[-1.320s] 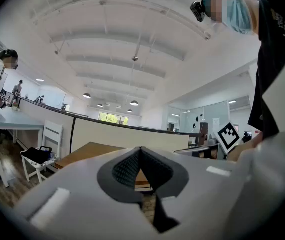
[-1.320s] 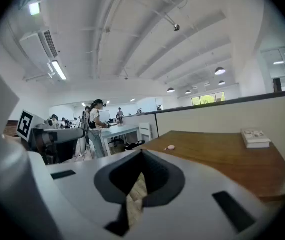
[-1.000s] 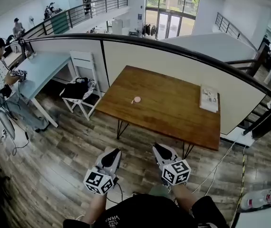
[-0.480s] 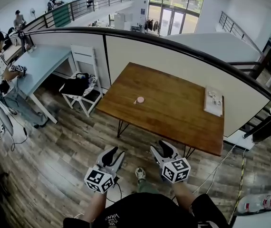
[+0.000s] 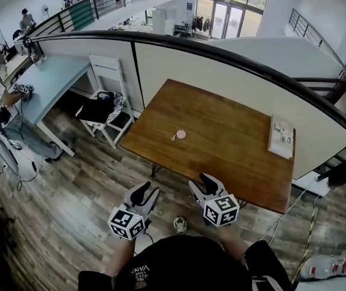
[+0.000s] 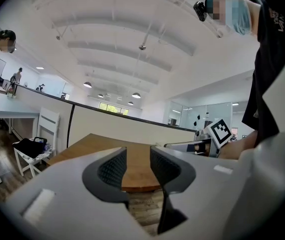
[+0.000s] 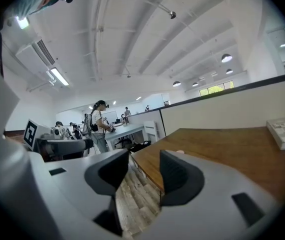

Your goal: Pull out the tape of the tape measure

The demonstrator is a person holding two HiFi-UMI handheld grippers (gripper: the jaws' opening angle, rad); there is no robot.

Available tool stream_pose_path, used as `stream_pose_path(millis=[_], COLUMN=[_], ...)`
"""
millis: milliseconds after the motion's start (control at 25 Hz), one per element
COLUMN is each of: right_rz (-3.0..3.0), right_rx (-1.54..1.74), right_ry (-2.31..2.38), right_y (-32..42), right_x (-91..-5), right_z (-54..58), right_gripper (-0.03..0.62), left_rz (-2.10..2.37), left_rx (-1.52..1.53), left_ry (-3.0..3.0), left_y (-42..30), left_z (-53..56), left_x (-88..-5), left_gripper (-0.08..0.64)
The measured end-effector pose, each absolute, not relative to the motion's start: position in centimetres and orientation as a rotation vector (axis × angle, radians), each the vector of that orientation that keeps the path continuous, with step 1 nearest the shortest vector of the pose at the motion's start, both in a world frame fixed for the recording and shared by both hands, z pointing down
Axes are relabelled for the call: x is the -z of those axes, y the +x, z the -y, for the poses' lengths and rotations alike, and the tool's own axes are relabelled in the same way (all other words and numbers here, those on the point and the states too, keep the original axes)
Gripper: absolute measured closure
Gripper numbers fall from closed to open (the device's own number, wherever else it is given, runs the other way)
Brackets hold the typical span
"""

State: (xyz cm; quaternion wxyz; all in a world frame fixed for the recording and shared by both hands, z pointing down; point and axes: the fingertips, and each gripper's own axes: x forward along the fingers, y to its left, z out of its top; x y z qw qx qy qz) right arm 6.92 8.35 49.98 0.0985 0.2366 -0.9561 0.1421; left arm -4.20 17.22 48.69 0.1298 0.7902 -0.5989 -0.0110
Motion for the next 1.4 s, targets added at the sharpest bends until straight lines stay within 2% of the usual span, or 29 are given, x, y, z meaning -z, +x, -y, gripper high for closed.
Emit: stream_pose_path(millis=[640, 1120, 1400], right_rz=[2.73, 2.606, 2.502], right_rx=[-0.444, -0.483, -0.491], right_ry=[0.646, 0.989, 1.172], right_y=[1.2, -4.0, -5.2], right_x=[-53.7, -54.9, -56.0], right_z=[1.1, 6.3, 7.3], right_gripper=[0.43, 0.43, 0.43], left_rz=[1.699, 1.388, 1.148], left_rx=[0.021, -0.049, -0.115], left_ry=[2.212, 2.37, 2.473], left_y=[-8.9, -15.7, -17.1], left_z=[-7.9, -0.2, 2.0], left_x=[-52.5, -54.0, -55.3], left_gripper=[0.428, 0.428, 0.428])
